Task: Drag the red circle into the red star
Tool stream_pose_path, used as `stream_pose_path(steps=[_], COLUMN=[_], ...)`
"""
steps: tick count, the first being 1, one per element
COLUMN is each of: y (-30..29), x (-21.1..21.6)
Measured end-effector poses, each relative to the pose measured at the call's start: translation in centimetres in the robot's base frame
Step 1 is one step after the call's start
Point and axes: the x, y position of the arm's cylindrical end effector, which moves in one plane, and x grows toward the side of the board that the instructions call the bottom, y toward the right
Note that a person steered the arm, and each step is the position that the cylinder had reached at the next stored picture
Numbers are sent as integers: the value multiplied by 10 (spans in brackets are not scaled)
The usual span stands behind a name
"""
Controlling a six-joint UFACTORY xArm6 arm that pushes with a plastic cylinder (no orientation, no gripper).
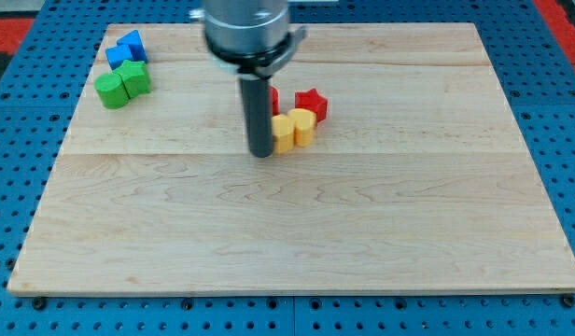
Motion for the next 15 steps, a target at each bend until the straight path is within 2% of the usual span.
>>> stream_pose_path(steps=[2,3,4,5,8,10,11,12,13,14,15], y=[7,78,133,157,76,34,93,17,-12,-12,-3], x=[0,43,15,-69,-112,-99,-99,-123,-124,-78,-64])
